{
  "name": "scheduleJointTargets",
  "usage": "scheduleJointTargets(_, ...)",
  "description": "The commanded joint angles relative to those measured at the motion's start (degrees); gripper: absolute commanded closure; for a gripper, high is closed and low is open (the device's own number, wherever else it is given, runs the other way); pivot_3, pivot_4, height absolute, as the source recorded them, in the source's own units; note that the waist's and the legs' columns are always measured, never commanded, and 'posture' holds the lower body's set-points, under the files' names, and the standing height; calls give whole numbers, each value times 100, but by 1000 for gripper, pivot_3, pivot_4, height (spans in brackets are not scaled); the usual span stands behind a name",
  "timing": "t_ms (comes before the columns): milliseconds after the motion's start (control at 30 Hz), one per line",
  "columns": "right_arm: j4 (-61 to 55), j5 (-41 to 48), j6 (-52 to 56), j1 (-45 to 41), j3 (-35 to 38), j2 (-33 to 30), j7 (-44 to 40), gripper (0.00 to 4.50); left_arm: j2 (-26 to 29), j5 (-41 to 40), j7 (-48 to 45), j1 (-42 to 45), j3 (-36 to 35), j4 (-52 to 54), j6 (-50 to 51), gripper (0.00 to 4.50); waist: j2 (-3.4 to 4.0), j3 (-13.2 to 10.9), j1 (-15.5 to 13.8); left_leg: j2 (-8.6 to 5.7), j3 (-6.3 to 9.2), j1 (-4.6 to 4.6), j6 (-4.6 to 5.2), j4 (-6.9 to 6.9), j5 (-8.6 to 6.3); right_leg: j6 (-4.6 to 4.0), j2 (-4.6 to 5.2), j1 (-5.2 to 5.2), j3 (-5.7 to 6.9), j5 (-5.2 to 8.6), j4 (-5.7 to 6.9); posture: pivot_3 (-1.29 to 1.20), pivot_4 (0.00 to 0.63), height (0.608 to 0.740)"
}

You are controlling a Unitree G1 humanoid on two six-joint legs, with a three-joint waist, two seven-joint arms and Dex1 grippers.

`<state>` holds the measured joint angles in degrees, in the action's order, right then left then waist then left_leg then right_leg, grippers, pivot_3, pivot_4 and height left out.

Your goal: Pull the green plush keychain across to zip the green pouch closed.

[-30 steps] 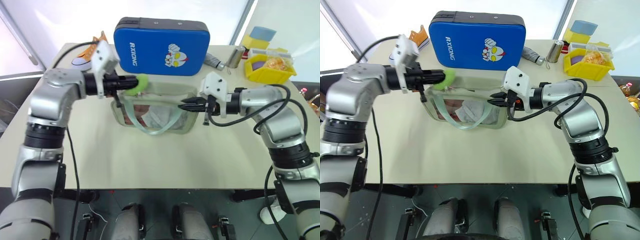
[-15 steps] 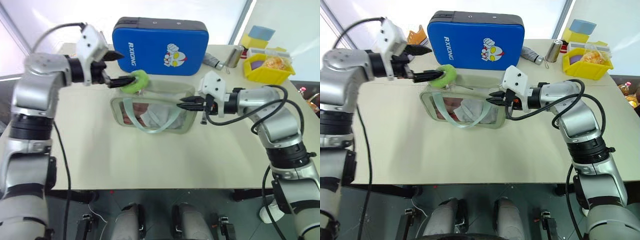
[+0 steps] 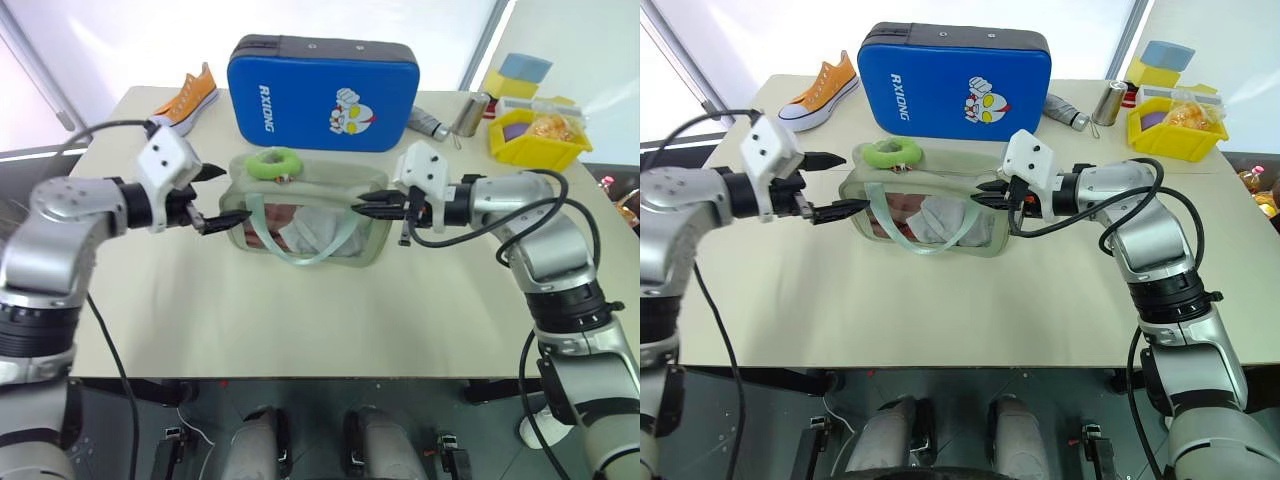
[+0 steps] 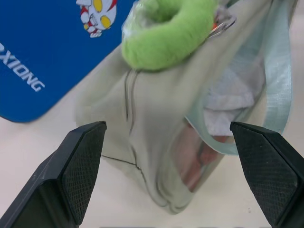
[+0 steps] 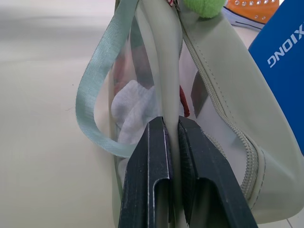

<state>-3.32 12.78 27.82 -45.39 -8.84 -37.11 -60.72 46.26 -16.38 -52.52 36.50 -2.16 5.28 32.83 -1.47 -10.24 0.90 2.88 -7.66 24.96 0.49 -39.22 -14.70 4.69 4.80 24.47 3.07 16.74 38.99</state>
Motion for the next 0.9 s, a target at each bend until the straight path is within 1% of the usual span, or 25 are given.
scheduleJointTargets(33,-80,47,-15,-124,3,19,-30,4500,-113,252,309,85,2,-188,-360,277,0,0,7,0,-1,0,0,0,0,0,0,0,0,0,0,0,150,740)
scheduleJointTargets(100,-82,40,-2,-128,14,7,-35,4500,-145,172,234,77,-20,-198,-385,939,0,0,7,0,-1,0,0,1,0,0,0,1,0,0,0,0,150,740)
scheduleJointTargets(133,-82,34,1,-130,19,3,-31,4500,-150,150,216,85,-28,-202,-381,1364,0,0,6,0,-1,0,0,1,0,0,0,1,0,0,0,0,150,740)
scheduleJointTargets(267,-83,18,12,-129,33,12,4,4500,-142,104,96,94,2,-201,-385,3546,0,0,-8,0,-1,0,0,1,0,0,1,1,0,0,0,0,150,740)
scheduleJointTargets(333,-85,15,44,-125,42,41,61,4500,-184,104,110,87,30,-187,-339,4461,0,0,-10,-1,-1,0,0,1,0,0,1,0,0,0,0,0,150,740)
scheduleJointTargets(400,-65,29,86,-138,52,49,81,4500,-195,109,84,101,93,-176,-276,4461,0,0,-10,-1,-1,0,0,1,0,0,2,0,0,0,0,0,150,740)
scheduleJointTargets(500,-130,245,413,-191,123,-73,-97,3318,-186,124,70,57,102,-143,-286,4500,0,0,-13,-1,-1,0,0,1,0,0,2,0,0,0,0,0,150,740)
scheduleJointTargets(600,-46,488,831,-518,243,-208,-288,1781,-165,131,51,0,95,-125,-310,4500,1,-1,-18,-2,-1,0,0,1,0,0,3,0,0,0,0,0,150,740)
scheduleJointTargets(633,86,691,1107,-766,356,-164,-328,1298,-158,129,39,-17,94,-110,-315,4500,1,-1,-16,-3,-2,0,0,1,0,0,4,0,0,0,0,0,150,740)
scheduleJointTargets(667,235,899,1385,-1019,479,-88,-318,1298,-156,129,35,-26,96,-95,-313,4500,2,-1,-14,-2,-1,0,1,1,0,0,4,0,0,0,0,0,150,740)
scheduleJointTargets(767,832,1296,1909,-1743,832,413,108,1298,-153,126,31,-44,93,-54,-308,4500,3,-1,2,-1,-1,0,0,2,0,-1,3,2,1,0,1,0,150,740)
scheduleJointTargets(867,1495,1277,2005,-2242,934,1029,643,1298,-137,210,47,-47,136,-71,-377,4500,1,0,0,0,0,0,0,5,0,-1,3,2,2,0,1,0,150,740)
scheduleJointTargets(900,1847,1166,1901,-2426,857,1312,821,1298,-125,234,32,-66,156,-62,-409,4500,0,1,3,-1,-2,0,0,5,0,-1,4,2,2,0,1,0,150,740)
